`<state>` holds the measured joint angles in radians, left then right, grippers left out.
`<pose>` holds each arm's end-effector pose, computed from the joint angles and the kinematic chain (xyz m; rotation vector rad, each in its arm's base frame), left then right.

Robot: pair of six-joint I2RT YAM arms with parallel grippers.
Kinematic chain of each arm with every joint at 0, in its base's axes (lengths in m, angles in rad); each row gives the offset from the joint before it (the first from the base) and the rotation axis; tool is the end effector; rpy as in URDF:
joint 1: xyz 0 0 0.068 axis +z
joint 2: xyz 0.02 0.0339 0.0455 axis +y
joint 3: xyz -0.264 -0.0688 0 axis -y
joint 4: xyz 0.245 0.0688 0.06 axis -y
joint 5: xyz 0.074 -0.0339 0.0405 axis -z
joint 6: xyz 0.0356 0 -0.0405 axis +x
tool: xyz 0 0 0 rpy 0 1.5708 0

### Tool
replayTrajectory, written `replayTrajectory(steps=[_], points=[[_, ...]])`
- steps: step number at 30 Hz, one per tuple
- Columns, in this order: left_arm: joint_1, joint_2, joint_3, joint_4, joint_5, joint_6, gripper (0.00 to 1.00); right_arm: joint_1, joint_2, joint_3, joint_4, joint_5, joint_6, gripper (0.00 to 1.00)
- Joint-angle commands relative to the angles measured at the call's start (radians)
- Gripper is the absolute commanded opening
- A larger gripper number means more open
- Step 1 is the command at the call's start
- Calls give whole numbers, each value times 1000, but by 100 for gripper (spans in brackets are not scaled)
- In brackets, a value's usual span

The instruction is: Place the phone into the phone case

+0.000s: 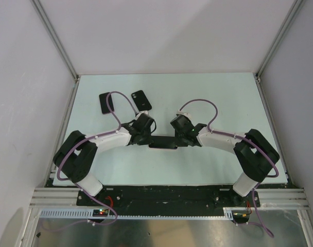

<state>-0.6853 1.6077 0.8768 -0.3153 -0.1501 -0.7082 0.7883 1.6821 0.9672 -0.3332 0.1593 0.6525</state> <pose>0.2410 -0.1901 0.1639 -0.0832 2.6285 -0.3014 0.2354 0.2287 0.1660 -0.1224 2.6274 0.3062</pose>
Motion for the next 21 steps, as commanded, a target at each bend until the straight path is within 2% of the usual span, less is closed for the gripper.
replayTrajectory(steps=[1, 21], points=[[-39, 92, -73, -78, -9, -24, 3, 67, 127, -27, 130, -98, 27, 9], [-70, 128, -64, -71, 1, -48, 2, 199, 188, -121, 194, -26, 81, 9]])
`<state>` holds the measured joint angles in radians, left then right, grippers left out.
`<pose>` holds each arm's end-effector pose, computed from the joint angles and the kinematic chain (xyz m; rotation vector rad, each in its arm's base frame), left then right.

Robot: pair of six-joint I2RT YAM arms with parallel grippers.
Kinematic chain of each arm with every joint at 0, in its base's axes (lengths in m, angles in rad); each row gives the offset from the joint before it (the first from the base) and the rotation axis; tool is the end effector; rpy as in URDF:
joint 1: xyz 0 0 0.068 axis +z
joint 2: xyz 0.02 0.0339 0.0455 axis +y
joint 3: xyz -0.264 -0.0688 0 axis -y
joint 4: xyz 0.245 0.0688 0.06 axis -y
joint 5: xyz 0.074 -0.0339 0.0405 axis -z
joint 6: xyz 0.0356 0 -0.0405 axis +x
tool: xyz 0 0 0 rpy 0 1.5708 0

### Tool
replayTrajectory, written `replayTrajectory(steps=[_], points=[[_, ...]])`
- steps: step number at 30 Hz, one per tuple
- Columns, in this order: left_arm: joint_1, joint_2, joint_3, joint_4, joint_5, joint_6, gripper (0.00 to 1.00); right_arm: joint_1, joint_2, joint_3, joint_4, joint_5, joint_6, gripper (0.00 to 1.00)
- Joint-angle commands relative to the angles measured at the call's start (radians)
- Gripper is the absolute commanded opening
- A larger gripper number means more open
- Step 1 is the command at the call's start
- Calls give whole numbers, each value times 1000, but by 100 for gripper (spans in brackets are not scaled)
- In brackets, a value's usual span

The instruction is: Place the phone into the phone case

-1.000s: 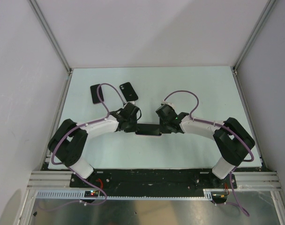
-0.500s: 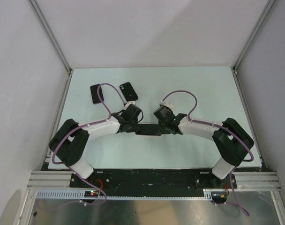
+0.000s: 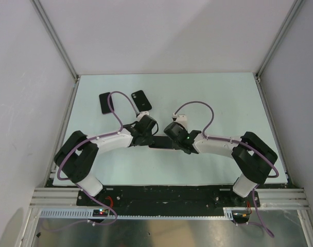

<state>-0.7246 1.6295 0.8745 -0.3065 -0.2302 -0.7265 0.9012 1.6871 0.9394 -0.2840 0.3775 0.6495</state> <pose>0.2360 -0.1981 0.1580 -0.0808 2.6027 -0.2244 0.2127 0.2475 0.1612 -0.1826 2.4933 0.1422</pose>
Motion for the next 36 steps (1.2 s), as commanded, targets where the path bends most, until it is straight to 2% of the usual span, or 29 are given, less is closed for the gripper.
replayTrajectory(steps=[1, 14, 17, 27, 32, 36], points=[[-31, 106, -62, -79, 84, -30, 2, 93, 188, -98, 147, -242, 90, 9], [-32, 98, -46, -63, 104, -25, 2, 128, 183, -196, 237, -256, 169, 9], [-31, 86, -36, -64, 105, -23, 2, 90, 126, -195, 224, -255, 147, 9], [-5, 22, 26, -84, 104, 10, 3, -110, -232, -163, 141, -281, 19, 16], [-4, -58, 41, -106, 105, 9, 5, -200, -229, -119, 178, -301, -68, 20], [-26, -133, -7, -112, 92, -45, 6, -241, -144, -47, 211, -337, -134, 23]])
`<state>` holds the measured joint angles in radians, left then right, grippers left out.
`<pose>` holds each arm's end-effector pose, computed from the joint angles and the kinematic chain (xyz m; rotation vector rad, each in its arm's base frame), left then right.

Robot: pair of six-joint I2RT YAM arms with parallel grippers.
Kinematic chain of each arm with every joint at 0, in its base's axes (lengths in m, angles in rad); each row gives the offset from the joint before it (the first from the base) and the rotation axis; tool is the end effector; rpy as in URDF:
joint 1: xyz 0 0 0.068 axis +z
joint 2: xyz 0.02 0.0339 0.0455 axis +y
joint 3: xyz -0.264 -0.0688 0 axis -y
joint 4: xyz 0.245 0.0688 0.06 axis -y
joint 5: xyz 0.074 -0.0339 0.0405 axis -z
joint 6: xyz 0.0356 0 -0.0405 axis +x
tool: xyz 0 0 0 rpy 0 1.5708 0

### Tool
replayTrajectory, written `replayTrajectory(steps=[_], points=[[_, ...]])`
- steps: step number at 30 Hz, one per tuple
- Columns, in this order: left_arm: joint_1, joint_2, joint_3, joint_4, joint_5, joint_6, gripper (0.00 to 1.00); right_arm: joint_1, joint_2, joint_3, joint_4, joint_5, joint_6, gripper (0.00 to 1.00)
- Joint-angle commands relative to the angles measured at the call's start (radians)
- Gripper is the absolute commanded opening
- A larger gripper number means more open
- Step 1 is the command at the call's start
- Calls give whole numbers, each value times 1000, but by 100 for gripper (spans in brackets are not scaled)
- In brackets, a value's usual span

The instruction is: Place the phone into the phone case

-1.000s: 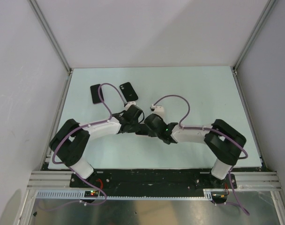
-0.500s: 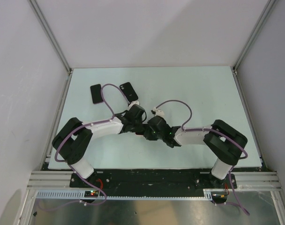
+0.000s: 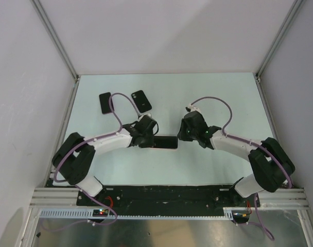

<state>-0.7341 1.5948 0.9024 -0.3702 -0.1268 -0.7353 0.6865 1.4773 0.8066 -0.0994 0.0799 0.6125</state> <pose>0.2305 -0.2019 0.1717 -0.0455 2.6613 -0.3380 0.2363 0.1900 0.1948 -0.0483 2.4038 0.5388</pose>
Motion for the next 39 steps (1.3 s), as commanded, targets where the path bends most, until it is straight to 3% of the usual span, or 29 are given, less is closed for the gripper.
replayTrajectory(steps=[1, 9, 16, 32, 39], points=[[-29, -110, -48, -47, -14, -53, 6, -32, 99, 108, 26, -47, -114, 23], [-105, -105, -122, -23, -51, -164, 2, -41, 296, 256, 6, -94, -177, 24], [-95, -2, -65, -1, -77, -166, 0, -42, 359, 280, -46, -106, -184, 22], [98, 153, 108, 9, -51, -18, 2, 102, 144, -8, -25, -198, 35, 21], [102, 116, 88, 10, -22, -2, 5, 116, 90, -31, -51, -93, 79, 22]])
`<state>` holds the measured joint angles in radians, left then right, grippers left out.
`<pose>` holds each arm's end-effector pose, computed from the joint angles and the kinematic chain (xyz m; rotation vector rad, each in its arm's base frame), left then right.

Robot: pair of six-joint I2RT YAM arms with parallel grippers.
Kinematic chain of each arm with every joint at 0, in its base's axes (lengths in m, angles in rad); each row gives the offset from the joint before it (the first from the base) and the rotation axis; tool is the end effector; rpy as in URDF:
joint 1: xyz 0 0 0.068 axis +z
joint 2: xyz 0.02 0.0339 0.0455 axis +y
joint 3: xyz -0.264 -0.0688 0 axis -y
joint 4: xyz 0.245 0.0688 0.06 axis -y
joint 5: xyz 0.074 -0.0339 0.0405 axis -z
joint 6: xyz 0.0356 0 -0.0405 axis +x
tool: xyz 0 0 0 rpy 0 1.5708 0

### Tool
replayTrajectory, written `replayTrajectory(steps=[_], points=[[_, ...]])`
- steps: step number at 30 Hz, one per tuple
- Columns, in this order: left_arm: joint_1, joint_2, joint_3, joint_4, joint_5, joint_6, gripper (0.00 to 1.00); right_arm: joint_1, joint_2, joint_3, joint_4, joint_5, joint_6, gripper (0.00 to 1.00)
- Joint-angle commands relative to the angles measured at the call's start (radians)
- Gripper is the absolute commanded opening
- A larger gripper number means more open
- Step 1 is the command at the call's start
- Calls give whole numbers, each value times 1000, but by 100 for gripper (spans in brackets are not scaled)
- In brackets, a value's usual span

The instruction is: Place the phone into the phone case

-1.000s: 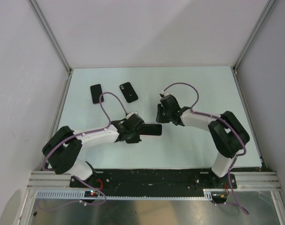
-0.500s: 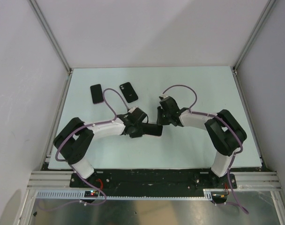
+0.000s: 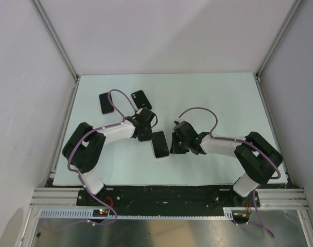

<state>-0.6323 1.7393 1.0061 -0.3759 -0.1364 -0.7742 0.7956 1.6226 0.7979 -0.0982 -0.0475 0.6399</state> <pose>0.2732 -0.1942 0.1565 -0.2338 2.6805 -0.2688 0.2159 0.2227 0.1506 -0.2241 2.6048 0.6241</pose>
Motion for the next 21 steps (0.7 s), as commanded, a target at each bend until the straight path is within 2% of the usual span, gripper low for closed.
replayTrajectory(steps=[1, 6, 11, 19, 21], points=[[-1, -48, -40, 16, -18, 38, 6, 7, -75, -26, -58, 65, 53, 23], [-3, -189, -151, 16, -18, 39, 12, 31, -177, -37, -64, 119, 61, 30], [-62, -295, -215, 19, 7, 16, 19, 75, -169, -31, -7, 99, 50, 39], [-141, -341, -228, 38, 34, -52, 22, 94, -74, 24, -12, 131, 33, 36], [-149, -335, -227, 40, 32, -57, 21, 93, -61, 37, -11, 139, 30, 32]])
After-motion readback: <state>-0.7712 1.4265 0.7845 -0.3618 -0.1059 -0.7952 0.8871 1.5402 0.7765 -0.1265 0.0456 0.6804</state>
